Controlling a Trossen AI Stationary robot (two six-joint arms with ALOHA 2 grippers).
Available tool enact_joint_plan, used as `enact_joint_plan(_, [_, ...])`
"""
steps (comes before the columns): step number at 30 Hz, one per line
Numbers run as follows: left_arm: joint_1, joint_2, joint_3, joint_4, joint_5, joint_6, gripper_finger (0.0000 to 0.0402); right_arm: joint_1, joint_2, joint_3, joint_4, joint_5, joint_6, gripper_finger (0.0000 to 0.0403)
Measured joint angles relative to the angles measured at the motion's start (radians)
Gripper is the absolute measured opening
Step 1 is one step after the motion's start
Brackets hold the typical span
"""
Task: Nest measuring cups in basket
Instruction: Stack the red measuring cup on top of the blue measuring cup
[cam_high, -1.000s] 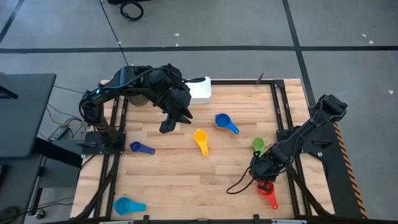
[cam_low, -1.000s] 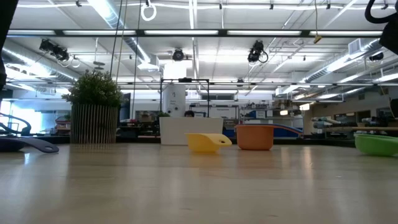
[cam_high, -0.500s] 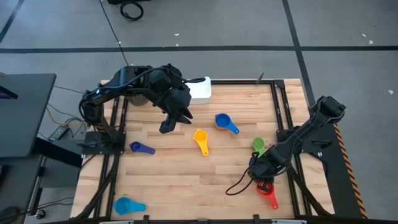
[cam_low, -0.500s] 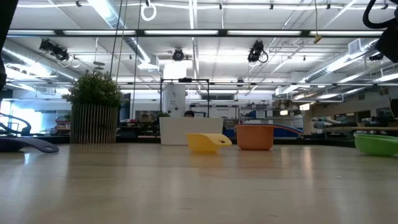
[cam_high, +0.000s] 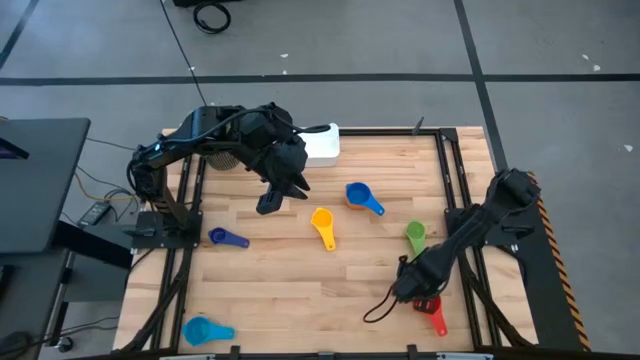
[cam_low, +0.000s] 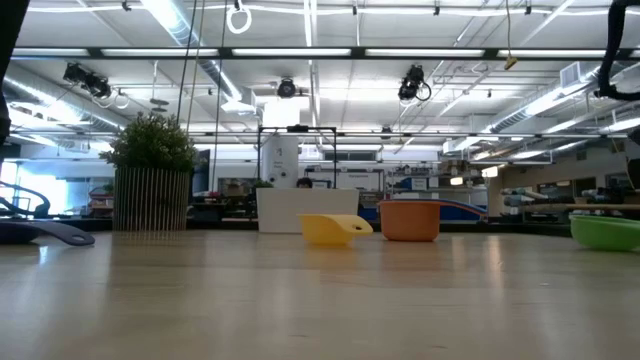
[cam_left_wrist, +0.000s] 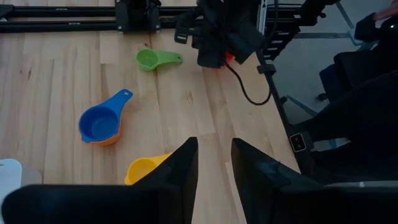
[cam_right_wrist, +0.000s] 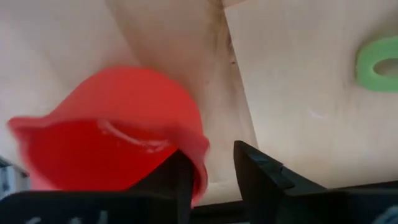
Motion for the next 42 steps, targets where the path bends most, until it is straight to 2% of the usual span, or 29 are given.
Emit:
enact_joint_plan(2, [0.0, 0.0, 0.0, 0.0, 0.0, -0.001, 0.0103, 0.0, 0.015, 0.0, 0.001, -0.013, -0.016, 0.0092])
enact_joint_plan(5, [0.0, 0.0, 0.0, 0.0, 0.0, -0.001, 0.0103, -0.009, 0.009, 0.0, 0.0, -0.037, -0.014, 0.0033])
enact_joint_plan(7, [0.0, 0.0, 0.0, 0.0, 0.0, -0.001, 0.0103, -0.018, -0.009, 0.0, -0.003, -0.037, -0.011, 0.0014])
enact_joint_plan(11, [0.0, 0.0, 0.0, 0.0, 0.0, -0.002, 0.0103, -0.036, -0.057, 0.009, -0.041, -0.028, -0.02, 0.0011])
enact_joint_plan(18, [0.0, 0.0, 0.0, 0.0, 0.0, -0.009, 0.0103, -0.092, -0.15, 0.124, -0.31, 0.023, -0.13, 0.001])
enact_joint_plan(27, [0.0, 0.0, 0.0, -0.016, -0.041, -0.009, 0.0103, -0.325, -0.19, 0.312, -0.632, 0.141, -0.426, 0.001])
enact_joint_plan(37, [0.0, 0.0, 0.0, -0.033, -0.042, -0.015, 0.0103, -0.647, -0.184, 0.421, -0.625, 0.308, -0.775, 0.001])
enact_joint_plan(42, [0.008, 0.0, 0.0, -0.079, -0.109, -0.038, 0.0103, -0.757, -0.184, 0.436, -0.604, 0.379, -0.871, 0.001])
